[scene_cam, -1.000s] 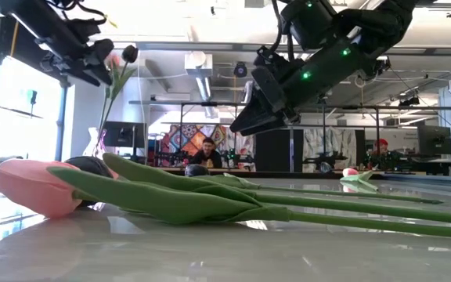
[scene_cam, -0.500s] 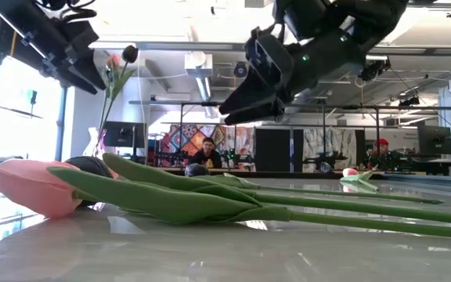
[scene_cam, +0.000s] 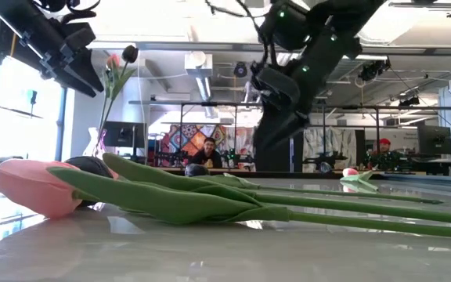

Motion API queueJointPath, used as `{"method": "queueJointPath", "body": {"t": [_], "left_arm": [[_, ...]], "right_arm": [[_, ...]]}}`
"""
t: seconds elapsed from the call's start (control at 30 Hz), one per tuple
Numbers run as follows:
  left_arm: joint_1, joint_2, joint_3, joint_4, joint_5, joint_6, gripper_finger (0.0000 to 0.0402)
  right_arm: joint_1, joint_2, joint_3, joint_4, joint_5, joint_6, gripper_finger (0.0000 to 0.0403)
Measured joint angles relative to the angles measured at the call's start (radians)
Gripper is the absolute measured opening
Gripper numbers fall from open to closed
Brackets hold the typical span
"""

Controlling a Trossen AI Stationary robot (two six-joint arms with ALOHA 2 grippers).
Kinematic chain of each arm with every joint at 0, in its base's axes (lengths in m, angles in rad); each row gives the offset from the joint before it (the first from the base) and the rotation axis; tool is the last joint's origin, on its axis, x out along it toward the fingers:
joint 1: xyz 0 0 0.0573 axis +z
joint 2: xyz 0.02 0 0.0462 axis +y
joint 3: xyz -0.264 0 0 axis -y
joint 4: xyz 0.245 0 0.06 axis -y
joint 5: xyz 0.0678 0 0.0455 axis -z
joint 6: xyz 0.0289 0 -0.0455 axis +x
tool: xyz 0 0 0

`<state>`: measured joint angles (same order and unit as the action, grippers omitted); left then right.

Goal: Sort flowers into vase by color
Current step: Put pink flower into the purple glass vase

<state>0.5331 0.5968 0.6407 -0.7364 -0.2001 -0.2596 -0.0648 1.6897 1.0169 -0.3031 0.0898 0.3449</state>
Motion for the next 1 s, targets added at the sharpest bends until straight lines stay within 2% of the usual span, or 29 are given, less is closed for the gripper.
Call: {"method": "queueJointPath", "body": {"t": [0.27,0.5,0.67,0.87,1.0], "left_arm": [[0.0,0.0,-0.001,0.006,0.027,0.009,0.0177],[-0.045,0.0,-0.044,0.077,0.08,0.009,0.0177],[-0.108,0.0,-0.101,0.159,0.116,-0.02,0.0177],[-0.184,0.009,-0.16,0.241,0.117,-0.061,0.0177],[-0.243,0.021,-0.206,0.295,0.113,-0.08,0.0177]], "right_arm": [[-0.057,0.0,0.034,-0.328,0.071,0.081,0.0211],[-0.109,0.0,0.037,-0.558,0.053,0.088,0.0211],[-0.131,0.0,0.037,-0.729,0.05,0.15,0.0211],[-0.132,0.0,0.034,-0.83,0.046,0.202,0.0211],[-0.132,0.0,0.034,-0.842,-0.029,0.252,0.0211]]}}
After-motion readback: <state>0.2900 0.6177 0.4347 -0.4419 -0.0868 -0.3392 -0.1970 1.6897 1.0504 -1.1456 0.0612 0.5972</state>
